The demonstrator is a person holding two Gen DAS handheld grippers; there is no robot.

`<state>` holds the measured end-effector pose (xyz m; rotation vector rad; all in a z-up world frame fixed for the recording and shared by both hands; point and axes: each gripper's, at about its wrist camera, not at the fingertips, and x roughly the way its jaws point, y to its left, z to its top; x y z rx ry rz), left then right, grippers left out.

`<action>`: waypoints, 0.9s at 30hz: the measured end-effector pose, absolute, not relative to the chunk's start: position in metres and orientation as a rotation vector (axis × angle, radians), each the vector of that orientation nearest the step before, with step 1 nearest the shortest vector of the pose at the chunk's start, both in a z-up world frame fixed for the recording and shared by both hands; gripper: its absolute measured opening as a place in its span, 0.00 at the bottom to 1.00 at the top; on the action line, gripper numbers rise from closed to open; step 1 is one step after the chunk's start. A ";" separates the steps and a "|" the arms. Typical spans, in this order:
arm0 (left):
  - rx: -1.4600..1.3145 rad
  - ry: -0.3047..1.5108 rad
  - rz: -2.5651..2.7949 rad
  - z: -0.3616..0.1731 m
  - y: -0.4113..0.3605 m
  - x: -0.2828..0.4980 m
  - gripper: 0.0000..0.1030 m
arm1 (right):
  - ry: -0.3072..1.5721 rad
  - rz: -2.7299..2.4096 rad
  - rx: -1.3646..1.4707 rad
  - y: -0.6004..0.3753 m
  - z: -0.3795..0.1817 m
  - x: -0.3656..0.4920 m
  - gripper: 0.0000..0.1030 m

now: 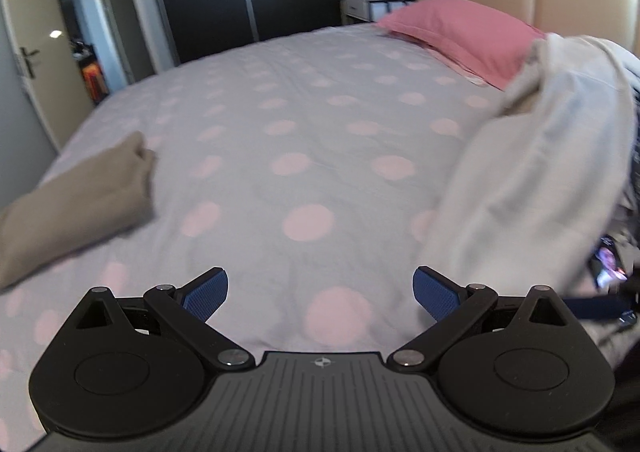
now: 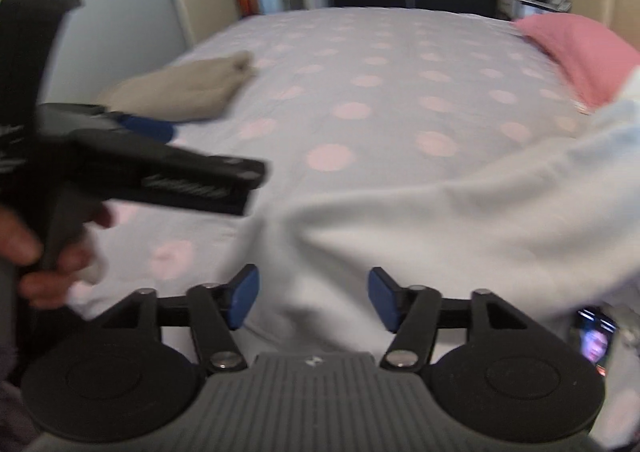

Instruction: Fold clothes

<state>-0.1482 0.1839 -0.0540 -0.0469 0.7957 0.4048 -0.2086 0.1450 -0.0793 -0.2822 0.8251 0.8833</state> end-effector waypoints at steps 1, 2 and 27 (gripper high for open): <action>-0.050 0.794 0.392 -0.056 0.181 -0.148 0.98 | 0.840 0.854 -0.288 0.143 -0.082 -0.204 0.71; -0.054 0.793 0.379 -0.058 0.178 -0.148 0.98 | 0.855 0.824 -0.294 0.141 -0.086 -0.200 0.72; -0.207 1.215 0.380 -0.187 0.185 -0.127 0.95 | 1.138 0.612 -0.382 0.134 -0.193 -0.131 0.95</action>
